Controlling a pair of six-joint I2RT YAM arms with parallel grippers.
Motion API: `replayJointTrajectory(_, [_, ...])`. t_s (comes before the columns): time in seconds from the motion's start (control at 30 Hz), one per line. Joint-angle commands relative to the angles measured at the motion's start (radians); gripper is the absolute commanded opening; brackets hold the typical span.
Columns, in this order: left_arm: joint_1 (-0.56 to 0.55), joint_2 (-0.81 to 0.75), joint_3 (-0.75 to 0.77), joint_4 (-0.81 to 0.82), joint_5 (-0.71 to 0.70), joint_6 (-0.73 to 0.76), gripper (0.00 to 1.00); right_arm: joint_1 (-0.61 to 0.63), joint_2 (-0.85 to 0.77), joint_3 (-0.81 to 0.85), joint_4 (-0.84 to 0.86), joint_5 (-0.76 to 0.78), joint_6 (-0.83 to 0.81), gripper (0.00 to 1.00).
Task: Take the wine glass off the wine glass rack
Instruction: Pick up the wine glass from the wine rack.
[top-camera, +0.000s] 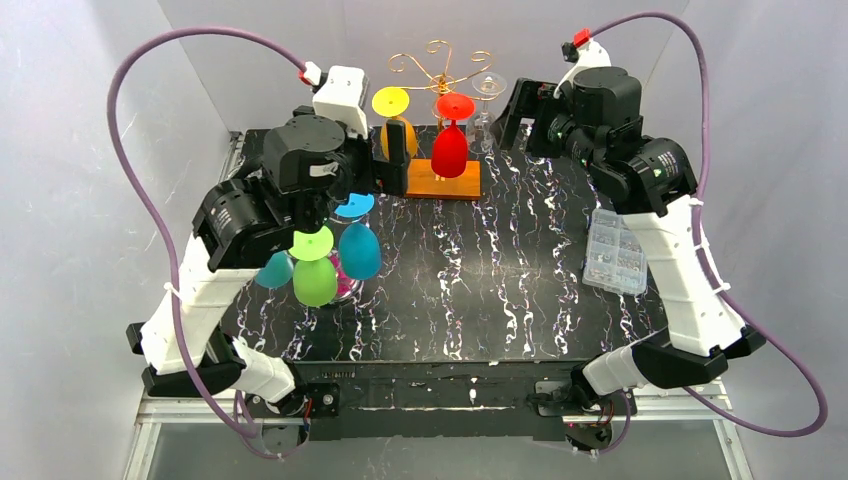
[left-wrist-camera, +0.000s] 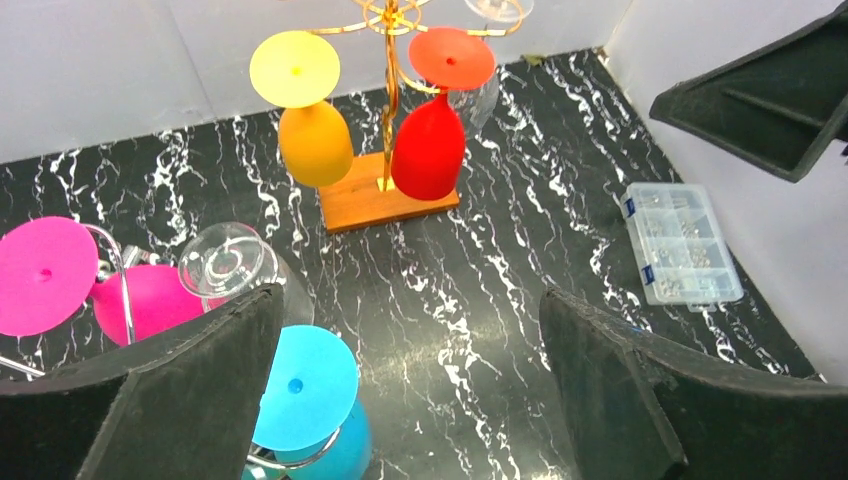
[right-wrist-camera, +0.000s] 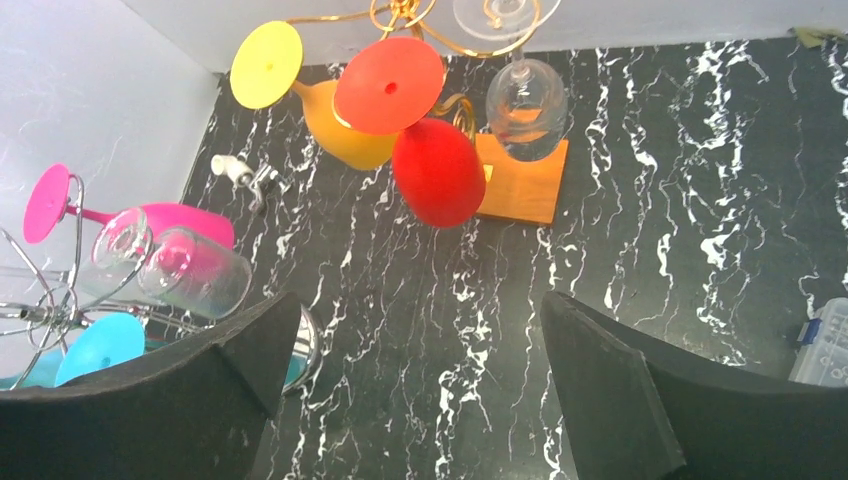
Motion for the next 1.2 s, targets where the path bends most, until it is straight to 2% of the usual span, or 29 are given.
replayJointTrajectory(0.0, [-0.002,-0.032,-0.056,-0.014,-0.006,-0.033,0.99,-0.003,-0.031,-0.032,0.059,-0.057,0.029,1.00])
replayJointTrajectory(0.13, [-0.002,-0.067,-0.096,-0.007,0.038,-0.033,0.99,-0.003,-0.029,-0.091,0.103,-0.148,0.065,1.00])
replayJointTrajectory(0.4, [-0.004,-0.117,-0.081,-0.030,0.053,0.031,0.99,0.010,-0.035,-0.237,0.245,-0.345,0.165,1.00])
replayJointTrajectory(0.63, [-0.004,-0.179,-0.097,-0.013,0.002,0.059,0.99,0.120,0.002,-0.280,0.339,-0.384,0.229,1.00])
replayJointTrajectory(0.8, [-0.004,-0.209,-0.106,-0.011,-0.040,0.075,0.99,0.242,0.088,-0.243,0.377,-0.375,0.237,1.00])
replayJointTrajectory(0.97, [-0.004,-0.252,-0.139,-0.011,-0.088,0.078,0.99,0.305,0.165,-0.217,0.412,-0.398,0.257,0.88])
replayJointTrajectory(1.17, [-0.004,-0.295,-0.173,-0.010,-0.118,0.080,0.99,0.327,0.190,-0.255,0.461,-0.416,0.306,0.81])
